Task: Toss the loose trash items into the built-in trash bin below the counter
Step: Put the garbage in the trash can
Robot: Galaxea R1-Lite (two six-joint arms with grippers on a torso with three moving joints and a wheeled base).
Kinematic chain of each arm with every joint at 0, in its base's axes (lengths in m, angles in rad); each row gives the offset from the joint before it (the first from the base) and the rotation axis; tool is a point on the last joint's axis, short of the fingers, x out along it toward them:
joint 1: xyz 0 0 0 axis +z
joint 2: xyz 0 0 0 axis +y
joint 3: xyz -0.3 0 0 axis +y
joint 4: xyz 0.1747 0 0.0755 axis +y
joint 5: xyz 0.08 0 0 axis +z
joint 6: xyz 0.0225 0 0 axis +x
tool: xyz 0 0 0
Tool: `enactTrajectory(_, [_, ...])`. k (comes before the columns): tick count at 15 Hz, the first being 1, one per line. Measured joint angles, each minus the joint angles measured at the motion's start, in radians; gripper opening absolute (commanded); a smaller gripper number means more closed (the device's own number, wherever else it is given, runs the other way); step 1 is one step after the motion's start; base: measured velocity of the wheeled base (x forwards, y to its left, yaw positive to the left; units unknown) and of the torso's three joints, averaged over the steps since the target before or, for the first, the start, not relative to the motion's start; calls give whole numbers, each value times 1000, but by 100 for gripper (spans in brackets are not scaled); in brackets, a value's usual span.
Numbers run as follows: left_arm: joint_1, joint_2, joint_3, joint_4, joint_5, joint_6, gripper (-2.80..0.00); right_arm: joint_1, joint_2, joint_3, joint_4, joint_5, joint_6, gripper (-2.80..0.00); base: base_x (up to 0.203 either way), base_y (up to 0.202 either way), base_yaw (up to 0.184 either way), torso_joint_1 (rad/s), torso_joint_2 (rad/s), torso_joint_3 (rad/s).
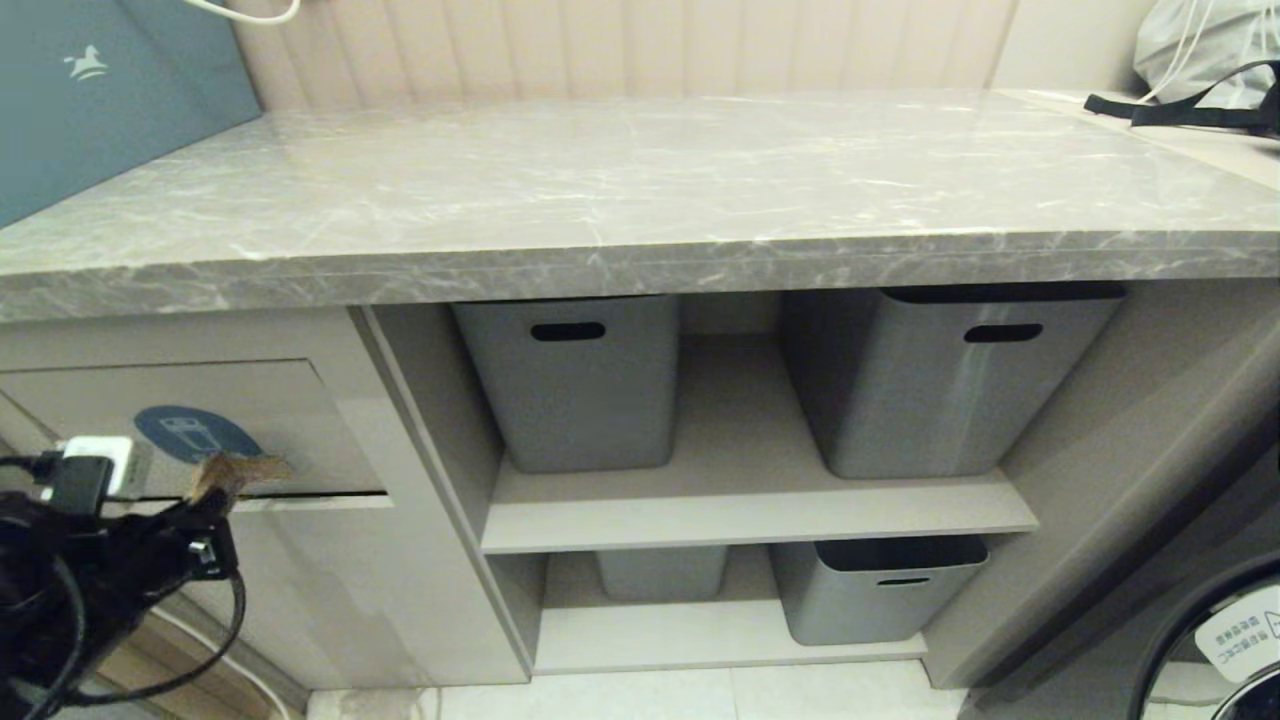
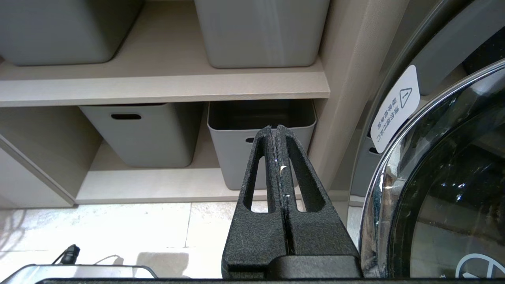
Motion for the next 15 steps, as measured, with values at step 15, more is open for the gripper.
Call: enactTrajectory(15, [-9,269,-294,-2,-138,30,-280,0,0,0,0,0,0,-280,0,0,0,0,0,0])
